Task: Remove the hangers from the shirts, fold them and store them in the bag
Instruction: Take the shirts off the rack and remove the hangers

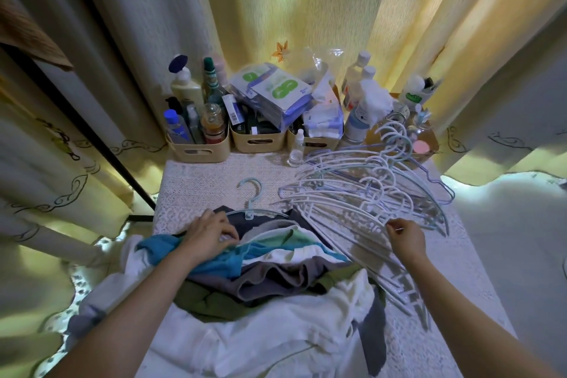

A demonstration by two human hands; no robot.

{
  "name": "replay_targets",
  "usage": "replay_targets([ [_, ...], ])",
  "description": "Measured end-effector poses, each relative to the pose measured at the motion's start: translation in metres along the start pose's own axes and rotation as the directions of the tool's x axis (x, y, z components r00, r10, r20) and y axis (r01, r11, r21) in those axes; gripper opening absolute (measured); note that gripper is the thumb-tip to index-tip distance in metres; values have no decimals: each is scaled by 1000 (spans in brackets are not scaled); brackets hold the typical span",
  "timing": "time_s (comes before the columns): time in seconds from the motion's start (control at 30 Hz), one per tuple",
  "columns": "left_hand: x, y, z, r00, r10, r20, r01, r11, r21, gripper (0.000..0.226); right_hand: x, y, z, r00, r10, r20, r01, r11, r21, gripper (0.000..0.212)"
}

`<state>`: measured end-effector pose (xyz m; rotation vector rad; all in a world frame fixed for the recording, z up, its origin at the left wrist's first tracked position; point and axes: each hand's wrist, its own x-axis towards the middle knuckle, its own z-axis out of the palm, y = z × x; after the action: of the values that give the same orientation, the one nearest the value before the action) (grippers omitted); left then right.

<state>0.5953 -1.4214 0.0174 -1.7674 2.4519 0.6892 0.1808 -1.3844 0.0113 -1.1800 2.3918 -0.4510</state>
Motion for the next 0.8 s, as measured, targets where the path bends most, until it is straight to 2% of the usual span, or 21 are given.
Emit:
replay_targets([
  [0.07,-7,0,-3,981,136,135,-112,978,-174,13,-4,-9,2,994,88,-64,-91,995,-41,24],
  [0.17,-20,3,-8,897,231,377,-75,920,-384,7,-17,-28,3,944,243,-225,-268,959,-89,26],
  [0.2,-23,5,-10,878,226,423,-45,917,-396,13,-23,-35,4,929,232,-288,-261,963,-66,24],
  [0.23,-25,6,-10,871,204,447,-18,923,-385,19,-29,-43,8,923,161,-350,-185,982,-37,21],
  [0.27,-26,8,-10,873,175,455,12,925,-380,23,-35,-53,12,925,33,-379,-41,999,-12,16],
  [0.3,-24,9,-9,884,143,445,44,922,-384,28,-41,-63,18,934,-125,-336,142,989,28,11],
  [0.33,-23,11,-7,902,111,417,71,915,-397,33,-47,-73,26,932,-295,-213,319,943,90,8],
  [0.37,-22,13,-3,923,70,379,95,911,-401,37,-52,-83,34,892,-450,-31,450,882,140,8],
  [0.43,-18,17,5,957,-14,289,124,922,-367,38,-57,-103,50,727,-602,330,584,795,163,14],
  [0.47,-15,20,10,972,-41,231,116,939,-324,33,-58,-111,57,661,-613,433,611,774,164,19],
  [0.53,-6,22,16,994,-59,93,78,974,-211,14,-57,-123,69,627,-590,508,612,777,146,32],
  [0.57,0,22,19,997,-61,37,66,985,-158,21,-55,-127,73,625,-570,533,607,784,128,39],
  [0.63,16,19,20,993,-114,-28,110,987,-117,53,-52,-129,78,609,-516,603,599,797,77,52],
  [0.7,33,16,22,980,-196,-14,194,974,-115,71,-52,-127,81,589,-460,665,618,786,-3,58],
  [0.8,52,17,31,961,-263,82,268,962,-59,75,-58,-125,82,535,-381,754,632,773,-57,39],
])
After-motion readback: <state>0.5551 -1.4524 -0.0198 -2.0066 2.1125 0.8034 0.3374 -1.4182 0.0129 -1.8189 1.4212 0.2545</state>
